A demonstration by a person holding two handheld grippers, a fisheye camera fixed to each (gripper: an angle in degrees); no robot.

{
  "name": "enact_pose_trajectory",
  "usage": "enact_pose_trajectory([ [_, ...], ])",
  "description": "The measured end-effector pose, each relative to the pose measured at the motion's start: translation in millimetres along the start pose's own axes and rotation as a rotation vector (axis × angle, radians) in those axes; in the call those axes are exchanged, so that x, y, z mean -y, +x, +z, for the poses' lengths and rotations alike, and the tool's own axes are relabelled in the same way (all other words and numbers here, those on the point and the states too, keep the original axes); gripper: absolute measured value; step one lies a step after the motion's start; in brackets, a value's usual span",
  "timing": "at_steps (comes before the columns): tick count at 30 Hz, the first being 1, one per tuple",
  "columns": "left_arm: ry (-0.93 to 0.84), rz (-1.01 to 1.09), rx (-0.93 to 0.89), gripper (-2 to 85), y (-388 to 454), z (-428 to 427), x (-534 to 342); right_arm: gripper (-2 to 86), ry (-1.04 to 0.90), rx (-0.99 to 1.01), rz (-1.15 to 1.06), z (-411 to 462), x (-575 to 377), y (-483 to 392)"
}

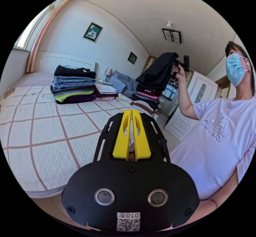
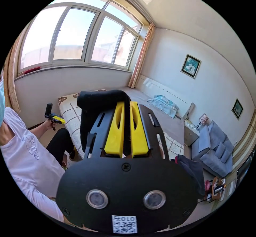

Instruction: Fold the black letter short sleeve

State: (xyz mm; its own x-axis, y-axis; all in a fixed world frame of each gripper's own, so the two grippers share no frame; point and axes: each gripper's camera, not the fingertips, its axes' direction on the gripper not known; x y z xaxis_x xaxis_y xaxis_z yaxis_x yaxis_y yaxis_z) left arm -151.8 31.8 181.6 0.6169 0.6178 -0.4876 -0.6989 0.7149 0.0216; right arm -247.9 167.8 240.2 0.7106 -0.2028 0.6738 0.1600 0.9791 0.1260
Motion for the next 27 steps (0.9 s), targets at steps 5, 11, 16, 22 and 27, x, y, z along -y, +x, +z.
enact_pose_trajectory([
  [5,0.047,-0.194,-0.253,3.1,-64,67,-27,4.8,-0.101,0.181,-0.013,112,-18,-24],
  [11,0.008,-0.225,-0.14,5.8,-96,58,-39,4.0,-0.076,0.276,-0.141,161,-81,-8],
  [16,-0.098,-0.374,-0.005,8.6,-133,69,-76,2.4,-0.526,0.268,-0.181,250,-206,21],
  [22,-0.144,-0.455,0.021,11.9,-154,108,-87,3.6,-0.308,0.525,0.22,213,-301,75],
  [27,-0.262,-0.421,0.087,12.7,-153,184,-60,7.0,-0.245,0.494,0.166,198,-283,67],
])
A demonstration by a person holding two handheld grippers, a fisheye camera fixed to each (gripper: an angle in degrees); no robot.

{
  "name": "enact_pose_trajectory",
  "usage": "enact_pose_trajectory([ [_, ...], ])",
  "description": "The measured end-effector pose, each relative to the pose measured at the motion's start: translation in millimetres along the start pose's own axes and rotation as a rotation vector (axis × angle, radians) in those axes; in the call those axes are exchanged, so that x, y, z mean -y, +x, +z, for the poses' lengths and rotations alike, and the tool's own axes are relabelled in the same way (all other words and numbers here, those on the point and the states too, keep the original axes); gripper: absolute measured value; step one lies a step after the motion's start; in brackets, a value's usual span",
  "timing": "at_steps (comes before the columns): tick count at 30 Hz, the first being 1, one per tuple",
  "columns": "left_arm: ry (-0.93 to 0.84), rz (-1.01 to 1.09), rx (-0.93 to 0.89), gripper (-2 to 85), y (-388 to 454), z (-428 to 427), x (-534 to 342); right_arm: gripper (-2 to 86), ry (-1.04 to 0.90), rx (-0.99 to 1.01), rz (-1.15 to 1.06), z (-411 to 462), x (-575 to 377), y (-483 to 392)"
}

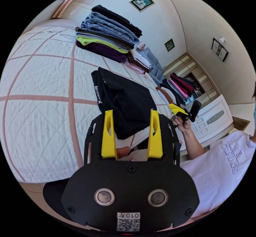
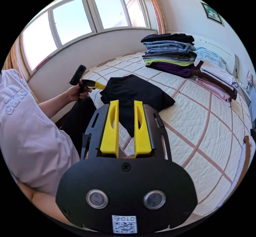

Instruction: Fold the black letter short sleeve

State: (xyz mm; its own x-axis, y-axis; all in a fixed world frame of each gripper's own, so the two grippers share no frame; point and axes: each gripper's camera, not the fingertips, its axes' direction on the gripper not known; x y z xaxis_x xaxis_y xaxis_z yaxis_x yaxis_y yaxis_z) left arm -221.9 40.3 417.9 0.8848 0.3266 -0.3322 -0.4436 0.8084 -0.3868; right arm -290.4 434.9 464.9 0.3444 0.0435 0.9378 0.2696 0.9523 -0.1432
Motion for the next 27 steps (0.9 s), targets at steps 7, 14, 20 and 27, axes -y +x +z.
enact_pose_trajectory([
  [7,0.056,0.095,0.207,6.8,76,16,30,14.4,-0.049,-0.051,-0.017,-18,28,9],
  [14,-0.025,0.363,0.042,6.4,181,37,63,14.2,-0.021,-0.148,-0.114,-12,81,-5],
  [20,0.074,0.313,0.195,9.0,166,1,54,6.7,-0.07,-0.112,0.158,-64,102,88],
  [27,-0.169,0.352,0.402,13.6,136,74,16,6.0,-0.066,-0.015,0.238,-103,76,125],
])
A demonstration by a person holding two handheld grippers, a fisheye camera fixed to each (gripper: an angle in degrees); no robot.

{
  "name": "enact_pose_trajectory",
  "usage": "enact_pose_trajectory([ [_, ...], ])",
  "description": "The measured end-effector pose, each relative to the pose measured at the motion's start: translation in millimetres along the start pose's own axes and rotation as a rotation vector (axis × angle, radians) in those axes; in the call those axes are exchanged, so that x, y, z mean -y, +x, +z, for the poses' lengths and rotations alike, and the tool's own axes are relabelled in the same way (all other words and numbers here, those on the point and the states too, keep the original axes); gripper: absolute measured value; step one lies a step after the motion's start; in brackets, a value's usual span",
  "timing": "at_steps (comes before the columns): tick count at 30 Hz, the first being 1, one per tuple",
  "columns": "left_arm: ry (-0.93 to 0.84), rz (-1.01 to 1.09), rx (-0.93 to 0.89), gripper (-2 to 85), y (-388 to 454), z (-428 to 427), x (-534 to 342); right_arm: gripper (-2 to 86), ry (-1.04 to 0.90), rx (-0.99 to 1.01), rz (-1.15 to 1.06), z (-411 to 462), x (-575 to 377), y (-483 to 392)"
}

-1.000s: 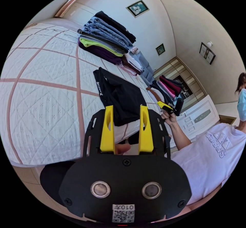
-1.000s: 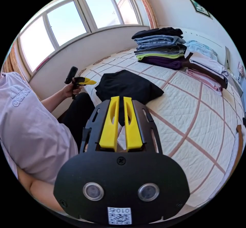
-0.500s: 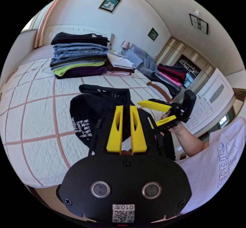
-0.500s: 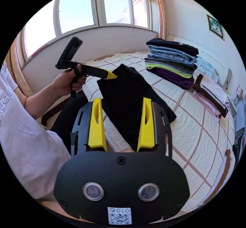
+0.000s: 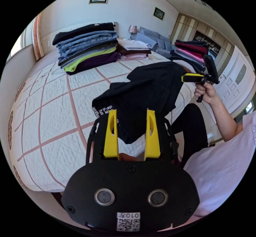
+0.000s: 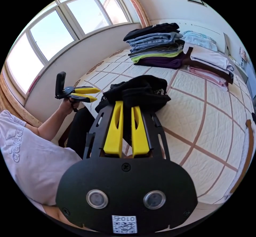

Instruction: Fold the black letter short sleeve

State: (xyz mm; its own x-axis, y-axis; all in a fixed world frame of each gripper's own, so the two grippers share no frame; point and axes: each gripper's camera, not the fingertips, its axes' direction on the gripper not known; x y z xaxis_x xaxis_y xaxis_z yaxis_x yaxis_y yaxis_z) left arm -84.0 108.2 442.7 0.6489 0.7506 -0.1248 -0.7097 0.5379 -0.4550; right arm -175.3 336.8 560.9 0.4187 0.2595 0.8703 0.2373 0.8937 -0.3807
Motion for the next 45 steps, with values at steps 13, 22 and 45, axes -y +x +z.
enact_pose_trajectory([
  [13,-0.063,-0.031,0.077,16.0,18,29,-16,8.6,0.125,-0.393,0.635,-121,-115,132],
  [22,-0.14,0.033,0.02,15.1,62,66,35,12.6,0.119,-0.399,0.579,-96,-79,118],
  [45,0.383,-0.134,-0.294,1.5,-77,-139,-33,1.6,-0.07,-0.348,0.214,-129,7,29],
])
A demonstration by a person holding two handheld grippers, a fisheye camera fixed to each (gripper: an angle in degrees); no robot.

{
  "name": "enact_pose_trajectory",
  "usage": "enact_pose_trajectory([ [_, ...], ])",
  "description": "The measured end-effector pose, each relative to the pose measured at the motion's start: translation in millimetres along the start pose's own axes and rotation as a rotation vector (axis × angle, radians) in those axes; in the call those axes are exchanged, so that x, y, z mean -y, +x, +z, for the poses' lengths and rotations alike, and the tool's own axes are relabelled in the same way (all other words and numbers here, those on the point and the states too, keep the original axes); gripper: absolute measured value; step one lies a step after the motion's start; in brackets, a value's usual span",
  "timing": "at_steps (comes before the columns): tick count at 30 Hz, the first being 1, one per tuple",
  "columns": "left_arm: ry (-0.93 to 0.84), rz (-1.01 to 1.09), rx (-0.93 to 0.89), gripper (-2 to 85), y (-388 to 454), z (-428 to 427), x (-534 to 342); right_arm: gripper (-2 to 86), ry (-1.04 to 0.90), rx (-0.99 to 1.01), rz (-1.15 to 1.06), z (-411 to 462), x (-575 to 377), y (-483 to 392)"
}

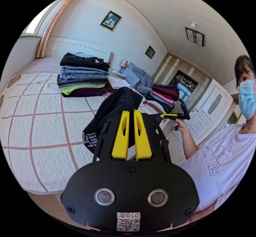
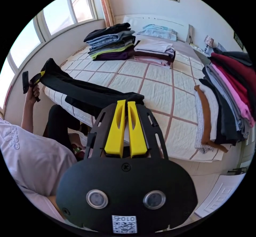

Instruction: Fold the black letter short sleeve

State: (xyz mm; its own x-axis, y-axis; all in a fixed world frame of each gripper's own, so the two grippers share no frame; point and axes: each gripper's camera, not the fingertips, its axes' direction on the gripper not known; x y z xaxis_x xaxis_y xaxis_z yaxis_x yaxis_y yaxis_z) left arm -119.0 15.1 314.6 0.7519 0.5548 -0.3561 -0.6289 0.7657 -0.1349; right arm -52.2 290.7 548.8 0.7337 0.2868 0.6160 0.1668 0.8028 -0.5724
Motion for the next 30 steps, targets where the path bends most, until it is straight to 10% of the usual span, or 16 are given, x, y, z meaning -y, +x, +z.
enact_pose_trajectory([
  [13,-0.018,0.039,-0.062,3.2,8,9,20,2.9,0.045,0.3,0.015,5,-64,13],
  [22,-0.224,-0.007,0.136,9.6,-99,115,202,8.1,0.303,0.076,0.1,-25,107,62],
  [30,-0.321,0.146,0.245,14.3,-79,155,61,10.9,0.12,0.063,-0.099,104,18,13],
])
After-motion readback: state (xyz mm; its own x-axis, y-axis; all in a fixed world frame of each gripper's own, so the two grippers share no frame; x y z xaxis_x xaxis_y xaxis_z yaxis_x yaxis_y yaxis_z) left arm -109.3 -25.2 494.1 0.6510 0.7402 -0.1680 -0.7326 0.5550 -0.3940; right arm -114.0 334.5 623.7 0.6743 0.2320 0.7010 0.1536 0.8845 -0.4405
